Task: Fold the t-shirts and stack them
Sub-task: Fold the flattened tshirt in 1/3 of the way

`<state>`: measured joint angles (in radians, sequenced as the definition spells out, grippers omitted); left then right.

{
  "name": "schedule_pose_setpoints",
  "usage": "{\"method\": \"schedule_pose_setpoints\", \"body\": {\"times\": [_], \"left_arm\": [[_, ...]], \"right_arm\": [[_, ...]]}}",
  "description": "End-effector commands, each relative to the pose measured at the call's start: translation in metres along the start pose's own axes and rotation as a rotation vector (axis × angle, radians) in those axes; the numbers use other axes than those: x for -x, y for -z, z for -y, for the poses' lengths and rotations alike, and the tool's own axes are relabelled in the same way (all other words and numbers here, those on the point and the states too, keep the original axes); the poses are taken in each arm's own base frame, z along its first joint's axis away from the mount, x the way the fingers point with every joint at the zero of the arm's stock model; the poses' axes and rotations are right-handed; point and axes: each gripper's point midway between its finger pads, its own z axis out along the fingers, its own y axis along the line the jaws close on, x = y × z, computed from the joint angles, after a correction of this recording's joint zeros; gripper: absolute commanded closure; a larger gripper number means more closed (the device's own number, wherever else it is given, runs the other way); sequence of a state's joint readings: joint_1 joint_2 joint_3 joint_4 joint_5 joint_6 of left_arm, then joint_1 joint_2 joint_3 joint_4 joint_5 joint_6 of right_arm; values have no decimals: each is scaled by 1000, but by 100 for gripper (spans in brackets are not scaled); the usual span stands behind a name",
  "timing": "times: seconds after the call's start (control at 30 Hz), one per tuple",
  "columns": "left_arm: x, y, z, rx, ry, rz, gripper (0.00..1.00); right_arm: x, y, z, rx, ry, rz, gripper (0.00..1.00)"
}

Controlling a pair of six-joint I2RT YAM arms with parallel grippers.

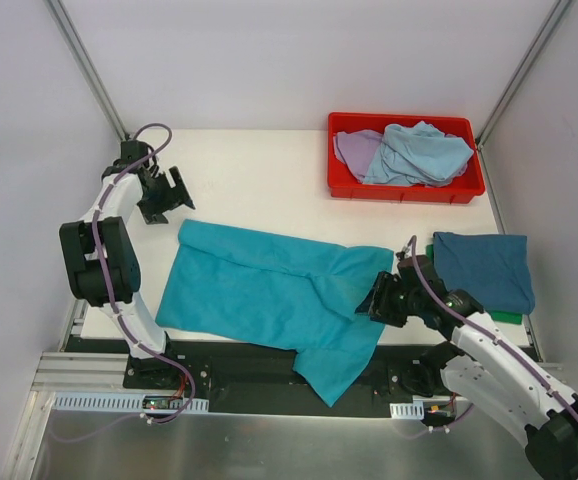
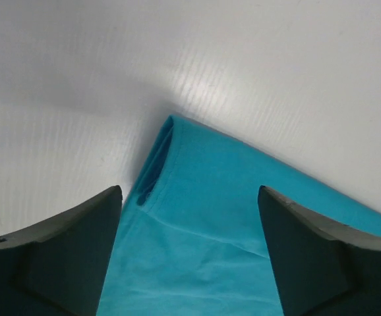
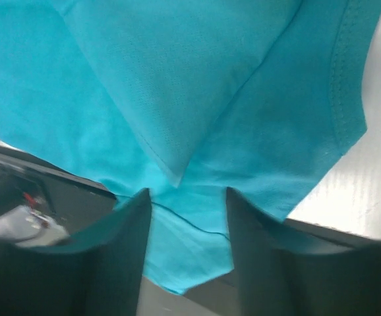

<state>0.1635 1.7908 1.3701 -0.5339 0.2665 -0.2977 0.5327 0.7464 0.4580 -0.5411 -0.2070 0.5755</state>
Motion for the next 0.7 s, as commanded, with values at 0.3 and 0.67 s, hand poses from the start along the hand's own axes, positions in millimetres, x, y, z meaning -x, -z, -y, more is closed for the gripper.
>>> {"method": "schedule_pose_setpoints", "body": {"times": [0.3,0.67], "left_arm": [[-8,30,49,-207,1,4,1],[-55,-18,53,-189,20,-179,1]], "right_arm": [[52,23,-40,21,208,137,4],[121,-58,-29,-175,166,58,4]]}}
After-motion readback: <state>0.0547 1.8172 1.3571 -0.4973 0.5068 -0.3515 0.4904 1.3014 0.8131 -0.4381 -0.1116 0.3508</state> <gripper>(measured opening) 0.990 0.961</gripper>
